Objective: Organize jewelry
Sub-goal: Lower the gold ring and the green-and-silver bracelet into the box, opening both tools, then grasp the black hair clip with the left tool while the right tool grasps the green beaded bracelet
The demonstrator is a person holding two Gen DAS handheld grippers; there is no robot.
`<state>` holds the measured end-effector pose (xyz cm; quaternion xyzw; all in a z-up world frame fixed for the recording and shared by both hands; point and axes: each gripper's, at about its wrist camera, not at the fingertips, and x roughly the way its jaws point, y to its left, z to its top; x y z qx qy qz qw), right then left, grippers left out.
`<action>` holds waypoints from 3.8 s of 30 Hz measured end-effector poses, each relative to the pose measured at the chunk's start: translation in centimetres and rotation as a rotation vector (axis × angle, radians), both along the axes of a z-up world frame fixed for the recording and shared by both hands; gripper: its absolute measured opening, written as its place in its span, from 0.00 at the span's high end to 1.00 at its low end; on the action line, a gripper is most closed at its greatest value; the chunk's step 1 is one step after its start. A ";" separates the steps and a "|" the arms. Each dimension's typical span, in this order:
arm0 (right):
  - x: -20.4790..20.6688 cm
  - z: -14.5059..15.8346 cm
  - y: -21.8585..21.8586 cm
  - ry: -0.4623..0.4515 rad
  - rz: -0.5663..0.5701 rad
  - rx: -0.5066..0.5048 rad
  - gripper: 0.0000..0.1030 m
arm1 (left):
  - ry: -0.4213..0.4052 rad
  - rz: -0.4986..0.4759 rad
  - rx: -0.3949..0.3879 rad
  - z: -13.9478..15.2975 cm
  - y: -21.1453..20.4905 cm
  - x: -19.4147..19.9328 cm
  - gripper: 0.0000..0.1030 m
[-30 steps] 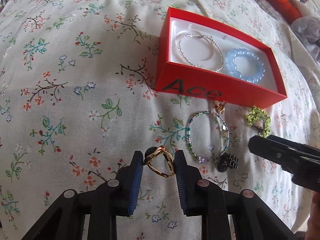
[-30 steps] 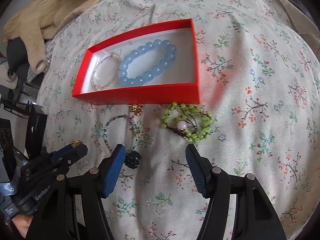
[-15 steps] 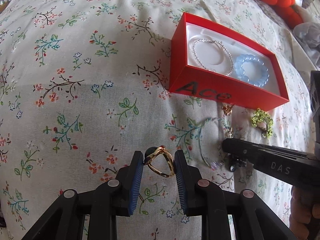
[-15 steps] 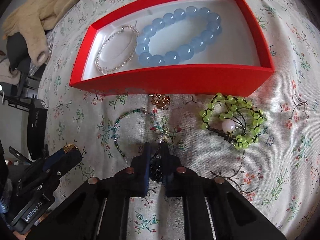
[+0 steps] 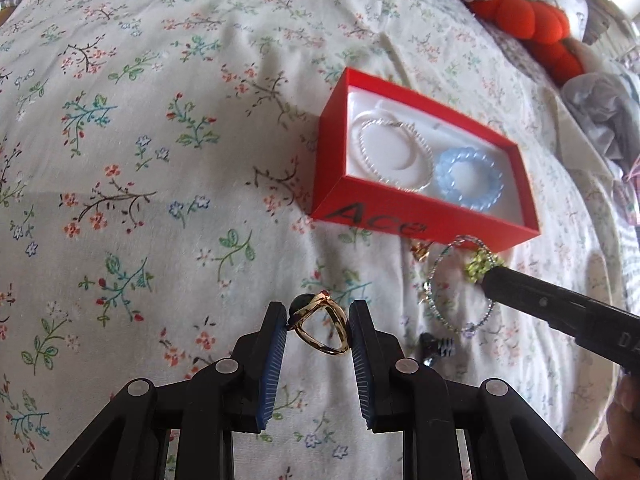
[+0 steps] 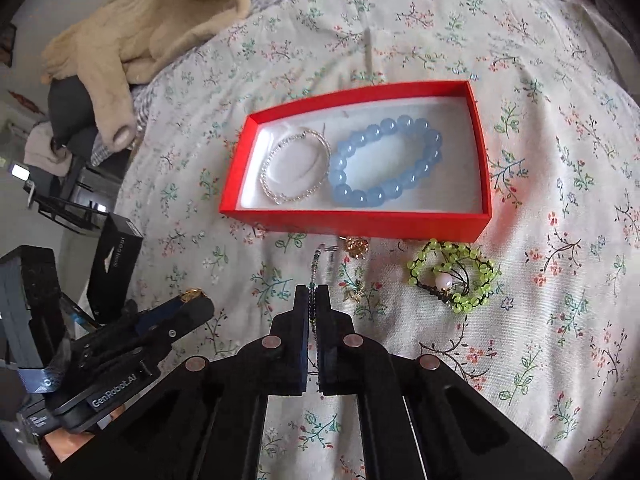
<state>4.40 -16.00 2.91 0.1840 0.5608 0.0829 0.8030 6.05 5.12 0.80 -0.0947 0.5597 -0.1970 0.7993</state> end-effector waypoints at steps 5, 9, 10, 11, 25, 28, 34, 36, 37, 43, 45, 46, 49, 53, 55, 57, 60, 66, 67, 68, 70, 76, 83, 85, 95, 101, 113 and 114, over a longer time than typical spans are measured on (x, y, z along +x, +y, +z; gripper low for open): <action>-0.3 1.8 -0.8 -0.052 -0.023 0.004 0.98 | -0.042 0.015 -0.042 1.0 -0.4 0.1 0.75; -0.5 3.6 -1.8 -0.104 -0.039 0.010 0.98 | -0.096 0.007 -0.074 2.0 -1.2 0.4 0.75; -0.6 4.0 -2.4 -0.116 -0.039 0.020 0.98 | -0.107 0.006 -0.083 2.2 -1.4 0.4 0.75; -0.4 4.4 -2.6 -0.128 -0.039 0.032 0.98 | -0.119 0.002 -0.093 2.4 -1.7 0.5 0.75; 2.3 3.9 -5.8 -0.163 -0.091 0.066 0.98 | -0.188 -0.001 -0.117 1.1 -5.7 3.9 0.75; 2.9 3.1 -6.2 -0.148 -0.091 0.047 0.98 | -0.197 -0.003 -0.097 0.7 -6.3 4.6 0.75; 3.8 1.9 -6.9 -0.128 -0.099 0.015 0.98 | -0.210 0.009 -0.049 0.0 -6.9 5.8 0.74; 4.0 1.7 -7.2 -0.127 -0.101 0.000 0.98 | -0.212 0.008 -0.038 -0.2 -7.0 6.1 0.74; 4.1 1.6 -7.3 -0.127 -0.103 -0.008 0.98 | -0.212 0.005 -0.033 -0.4 -7.1 6.3 0.74; 4.6 0.7 -8.5 -0.127 -0.128 -0.023 0.97 | -0.236 0.000 -0.009 -0.5 -7.7 6.5 0.74; 4.7 0.5 -8.6 -0.132 -0.124 -0.024 0.97 | -0.244 0.002 0.006 -0.5 -7.8 6.4 0.72; 4.7 0.5 -8.5 -0.135 -0.121 -0.023 0.97 | -0.245 0.002 0.011 -0.5 -7.8 6.4 0.66; 4.7 0.8 -8.4 -0.145 -0.124 -0.033 0.95 | -0.246 -0.003 0.002 -0.2 -7.9 6.1 0.58; 4.2 1.5 -8.5 -0.161 -0.131 -0.041 0.86 | -0.272 0.006 0.028 0.5 -7.9 5.5 0.50; 3.9 1.8 -8.6 -0.162 -0.136 -0.035 0.80 | -0.269 0.010 0.024 0.8 -7.7 5.3 0.49; 3.6 2.1 -8.6 -0.160 -0.136 -0.032 0.77 | -0.260 0.017 0.024 1.0 -7.5 5.0 0.48; 2.9 2.6 -8.5 -0.157 -0.132 -0.030 0.72 | -0.220 0.026 0.027 1.2 -7.1 4.3 0.42; 1.0 3.2 -8.4 -0.136 -0.133 -0.062 0.47 | -0.178 0.037 0.067 1.5 -6.7 2.3 0.29; 0.7 3.2 -8.4 -0.126 -0.133 -0.067 0.47 | -0.161 0.039 0.073 1.5 -6.6 2.1 0.27; 0.4 3.1 -8.4 -0.114 -0.132 -0.071 0.46 | -0.143 0.042 0.078 1.4 -6.5 1.9 0.27; -0.3 2.8 -8.4 -0.092 -0.131 -0.084 0.45 | -0.096 0.053 0.092 1.0 -6.4 1.5 0.21; -1.7 1.6 -8.7 -0.014 -0.149 -0.156 0.44 | 0.027 0.075 0.104 -0.2 -5.8 0.5 0.19; -3.3 0.4 -9.9 0.057 -0.202 -0.146 0.40 | 0.077 0.059 0.125 -0.8 -6.6 -1.2 0.19; -3.5 0.2 -9.9 0.068 -0.209 -0.147 0.40 | 0.102 0.053 0.122 -1.3 -6.9 -1.5 0.19; -3.9 0.0 -10.4 0.081 -0.220 -0.148 0.39 | 0.154 -0.050 0.093 -2.6 -10.7 -2.3 0.23; -4.1 -0.1 -11.1 0.086 -0.232 -0.146 0.39 | 0.176 -0.095 0.118 -3.6 -12.8 -2.0 0.47; -4.3 -0.3 -12.0 0.095 -0.243 -0.142 0.39 | 0.145 -0.094 0.115 -3.9 -13.4 -1.2 0.78; -4.3 -0.3 -12.0 0.094 -0.243 -0.140 0.39 | 0.137 -0.092 0.110 -3.7 -13.2 -1.1 0.78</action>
